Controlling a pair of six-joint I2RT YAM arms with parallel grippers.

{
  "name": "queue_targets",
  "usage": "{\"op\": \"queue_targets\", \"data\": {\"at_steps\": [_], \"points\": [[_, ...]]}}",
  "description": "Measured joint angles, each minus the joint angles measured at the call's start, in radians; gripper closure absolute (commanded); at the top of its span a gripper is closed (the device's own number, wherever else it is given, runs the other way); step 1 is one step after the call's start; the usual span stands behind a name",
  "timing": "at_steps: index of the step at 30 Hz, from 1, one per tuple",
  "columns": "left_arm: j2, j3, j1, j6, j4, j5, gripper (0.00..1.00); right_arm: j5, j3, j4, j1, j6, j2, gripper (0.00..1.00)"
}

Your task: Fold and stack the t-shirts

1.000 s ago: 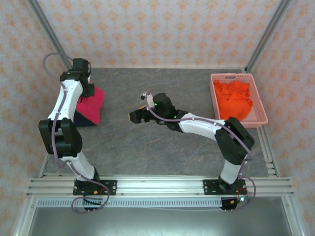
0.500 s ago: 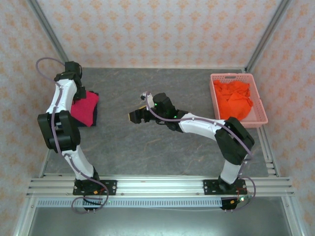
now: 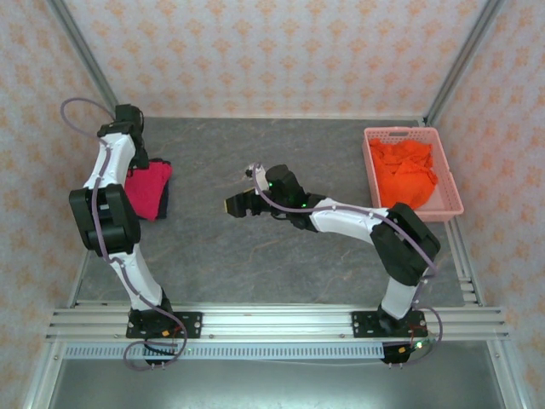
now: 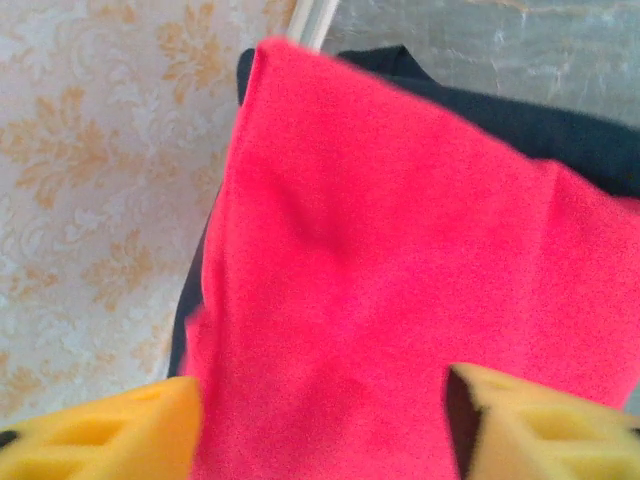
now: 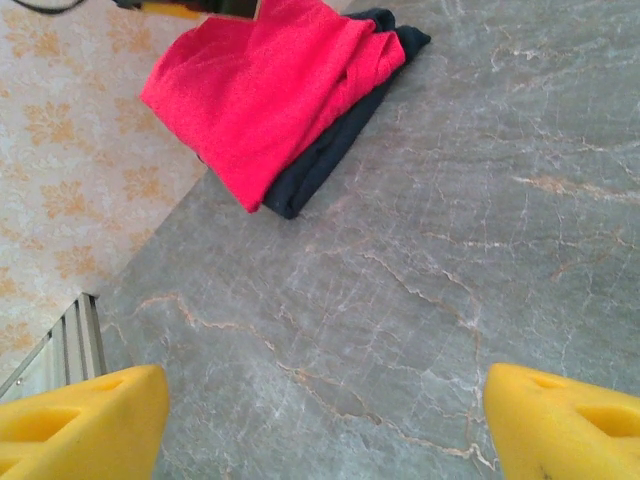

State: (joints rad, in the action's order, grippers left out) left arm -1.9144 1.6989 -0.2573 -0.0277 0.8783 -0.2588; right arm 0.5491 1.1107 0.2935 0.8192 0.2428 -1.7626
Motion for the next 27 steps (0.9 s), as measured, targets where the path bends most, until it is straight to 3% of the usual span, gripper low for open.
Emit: {"op": "queue_targets", "data": {"at_steps": [1, 8, 12, 13, 16, 18, 22, 27], "points": [[0.0, 0.005, 0.0, -0.007, 0.002, -0.002, 0.0, -0.001, -0.004, 0.0, 0.0, 0.0, 0.0, 0.17], [0.028, 0.014, 0.0, -0.071, 0.05, -0.004, 0.0, -0.003, -0.021, 0.0, 0.0, 0.0, 0.01, 0.17], [0.137, -0.02, 0.002, -0.114, 0.048, 0.007, 0.0, -0.003, -0.021, 0.003, 0.0, 0.006, 0.013, 0.17], [0.173, -0.039, 0.002, -0.131, 0.043, 0.018, 0.02, -0.003, -0.023, 0.006, 0.0, 0.009, 0.013, 0.17], [0.29, -0.132, 0.005, -0.203, -0.011, 0.069, 0.29, -0.003, -0.032, 0.031, -0.002, 0.027, 0.013, 0.18], [0.328, -0.18, 0.007, -0.239, -0.052, 0.096, 0.39, -0.003, -0.041, 0.045, -0.004, 0.039, 0.014, 0.18], [0.255, -0.198, 0.006, -0.311, -0.131, 0.156, 0.48, -0.007, -0.061, 0.051, -0.013, 0.052, 0.023, 0.18], [0.109, -0.228, -0.002, -0.407, -0.22, 0.2, 0.46, -0.02, -0.084, 0.052, -0.021, 0.053, 0.055, 0.18]]}}
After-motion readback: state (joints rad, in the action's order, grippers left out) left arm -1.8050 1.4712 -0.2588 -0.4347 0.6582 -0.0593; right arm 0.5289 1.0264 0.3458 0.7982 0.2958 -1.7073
